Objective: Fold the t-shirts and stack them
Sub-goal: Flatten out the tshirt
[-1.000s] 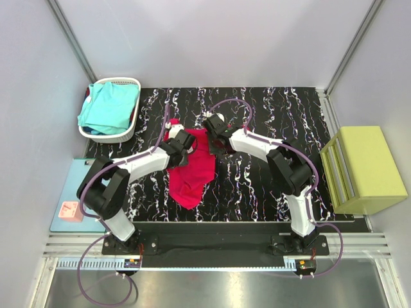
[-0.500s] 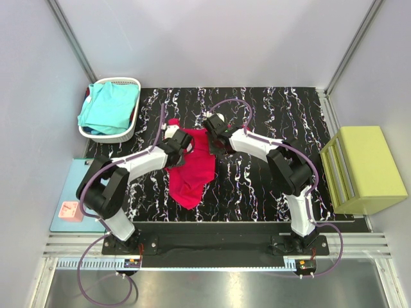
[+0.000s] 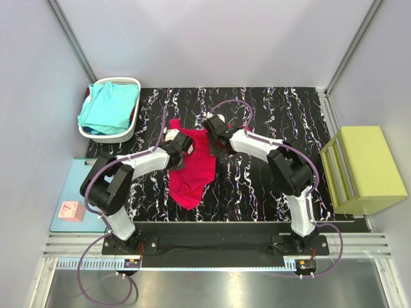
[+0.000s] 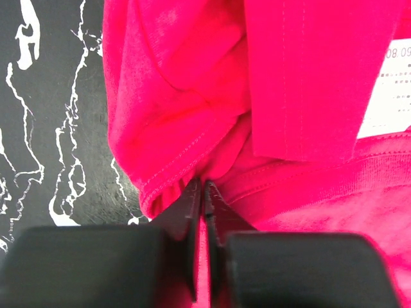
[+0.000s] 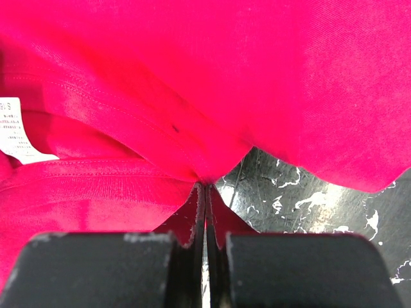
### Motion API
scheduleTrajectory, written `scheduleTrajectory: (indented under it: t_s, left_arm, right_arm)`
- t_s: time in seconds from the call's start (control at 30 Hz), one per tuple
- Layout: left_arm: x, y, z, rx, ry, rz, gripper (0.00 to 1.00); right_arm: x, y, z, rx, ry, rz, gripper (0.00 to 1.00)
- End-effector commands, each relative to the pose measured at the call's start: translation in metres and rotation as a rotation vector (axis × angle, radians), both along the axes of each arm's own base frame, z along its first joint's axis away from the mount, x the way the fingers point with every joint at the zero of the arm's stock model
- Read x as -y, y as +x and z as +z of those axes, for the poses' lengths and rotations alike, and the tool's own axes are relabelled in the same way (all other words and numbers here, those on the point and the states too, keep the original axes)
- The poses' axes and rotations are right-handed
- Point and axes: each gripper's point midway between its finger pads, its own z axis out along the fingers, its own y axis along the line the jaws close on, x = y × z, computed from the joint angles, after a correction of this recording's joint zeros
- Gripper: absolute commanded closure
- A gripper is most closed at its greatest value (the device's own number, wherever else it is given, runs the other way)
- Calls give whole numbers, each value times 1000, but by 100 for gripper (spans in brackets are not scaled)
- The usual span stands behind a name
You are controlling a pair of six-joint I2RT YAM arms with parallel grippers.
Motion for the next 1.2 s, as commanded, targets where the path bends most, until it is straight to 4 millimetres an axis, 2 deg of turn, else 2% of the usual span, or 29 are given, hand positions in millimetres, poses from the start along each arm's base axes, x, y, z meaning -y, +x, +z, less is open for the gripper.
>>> scheduleTrajectory:
  t_s: [0.0,0.1,0.13,0.2,0.23,0.3,0.33,0.37,0.4,0.43,0.5,0.53,0.6,0.63,0.67,0.7,0.73,0.77,0.8,0.83,0.87,0.9,0.93,1.0,1.03,1.17]
  left_arm:
    - [1,-2,6,5,-28,3,100]
    - [1,-1,27,44,-30,-10,100]
    - [0,1,43,85,-33,-14,100]
    - [2,0,65,130,-36,-31,100]
    - [1,1,86,181,-43,-39,100]
    - [3,0,113,229,-50,-58,100]
    - [2,0,130,270,-53,-63,100]
    - [2,0,146,292,-56,-65,100]
    - [2,0,156,314,-58,-67,100]
    - [1,-1,169,337,-64,-71,100]
    - [2,-1,194,374,-74,-74,100]
    - [1,-1,204,392,-79,-77,100]
    - [0,-1,228,431,-82,-78,100]
    - [0,0,238,448,-81,-82,100]
    - [0,2,256,478,-89,-82,100]
    - [-1,2,266,496,-83,-83,100]
    - [-3,4,276,510,-69,-90,100]
    - [-3,6,299,549,-82,-89,100]
    - [-4,8,311,569,-75,-90,100]
    - [-3,11,320,580,-65,-98,100]
    - [-4,11,347,619,-84,-93,100]
    - [-4,11,358,636,-91,-96,100]
    - [-3,13,380,673,-110,-96,100]
    - [-2,11,390,677,-115,-104,100]
    - [-1,11,401,696,-129,-107,100]
    - [5,4,417,729,-161,-120,100]
  right_arm:
    - [4,8,32,73,18,-14,100]
    - [4,8,43,89,25,-19,100]
    - [5,10,58,111,39,-24,100]
    - [6,8,75,130,53,-28,100]
    - [7,11,95,167,74,-37,100]
    - [9,11,116,198,90,-47,100]
    - [11,12,135,229,103,-54,100]
    - [12,12,145,243,109,-56,100]
    - [15,11,153,252,110,-60,100]
    - [16,11,172,286,125,-66,100]
    - [21,10,188,310,128,-72,100]
    - [25,9,208,346,145,-80,100]
    - [29,6,227,377,152,-81,100]
    - [33,5,249,417,171,-91,100]
    - [36,4,260,435,172,-85,100]
    - [40,1,269,442,167,-86,100]
    - [43,1,298,492,195,-94,100]
    - [46,-1,313,517,200,-92,100]
    - [50,-4,324,528,198,-90,100]
    - [54,-6,356,582,231,-100,100]
    - [58,-9,368,601,230,-97,100]
    - [62,-13,378,613,233,-96,100]
    - [66,-17,401,652,262,-102,100]
    - [72,-23,410,662,255,-100,100]
    - [76,-29,421,682,273,-101,100]
    - [87,-44,437,711,323,-116,100]
